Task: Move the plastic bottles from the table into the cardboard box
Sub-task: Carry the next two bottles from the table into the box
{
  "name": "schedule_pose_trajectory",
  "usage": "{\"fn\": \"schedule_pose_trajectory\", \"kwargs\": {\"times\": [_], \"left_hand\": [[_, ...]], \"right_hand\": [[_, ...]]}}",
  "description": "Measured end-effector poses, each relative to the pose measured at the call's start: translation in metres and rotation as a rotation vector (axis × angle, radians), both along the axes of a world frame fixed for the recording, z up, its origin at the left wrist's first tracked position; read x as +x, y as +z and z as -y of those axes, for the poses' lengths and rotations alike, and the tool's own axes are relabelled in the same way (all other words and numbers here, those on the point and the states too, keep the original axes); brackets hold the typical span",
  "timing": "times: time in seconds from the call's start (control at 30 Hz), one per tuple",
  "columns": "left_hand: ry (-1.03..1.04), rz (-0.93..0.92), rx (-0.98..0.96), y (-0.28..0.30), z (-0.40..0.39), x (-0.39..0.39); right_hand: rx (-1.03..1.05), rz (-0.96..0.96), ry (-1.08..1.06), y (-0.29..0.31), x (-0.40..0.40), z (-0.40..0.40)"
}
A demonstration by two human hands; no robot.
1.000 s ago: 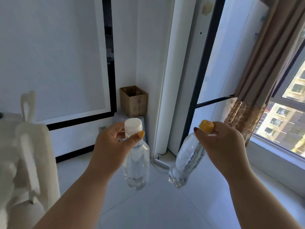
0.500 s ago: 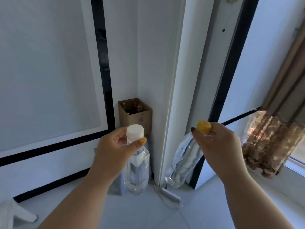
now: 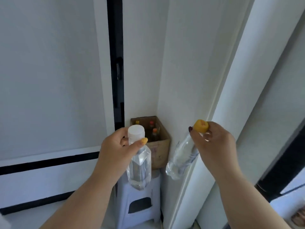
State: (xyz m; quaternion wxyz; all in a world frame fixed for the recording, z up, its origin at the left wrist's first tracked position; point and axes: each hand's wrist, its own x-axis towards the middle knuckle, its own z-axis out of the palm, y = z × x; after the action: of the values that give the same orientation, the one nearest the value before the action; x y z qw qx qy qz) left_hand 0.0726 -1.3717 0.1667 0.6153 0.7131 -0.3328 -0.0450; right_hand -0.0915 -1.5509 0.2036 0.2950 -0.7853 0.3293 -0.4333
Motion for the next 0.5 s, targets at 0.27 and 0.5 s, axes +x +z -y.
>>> {"fn": "schedule_pose_trajectory", "kwargs": {"times": [0.27, 0.5], "left_hand": [[-0.026, -0.041, 0.009, -0.014, 0.12, 0.14], [-0.043, -0.098, 0.078, -0.037, 0.208, 0.233]], "right_hand": [[-0.003, 0.031, -0.002, -0.03, 0.144, 0.114], [0.121, 0.054, 0.035, -0.053, 0.249, 0.191]]}}
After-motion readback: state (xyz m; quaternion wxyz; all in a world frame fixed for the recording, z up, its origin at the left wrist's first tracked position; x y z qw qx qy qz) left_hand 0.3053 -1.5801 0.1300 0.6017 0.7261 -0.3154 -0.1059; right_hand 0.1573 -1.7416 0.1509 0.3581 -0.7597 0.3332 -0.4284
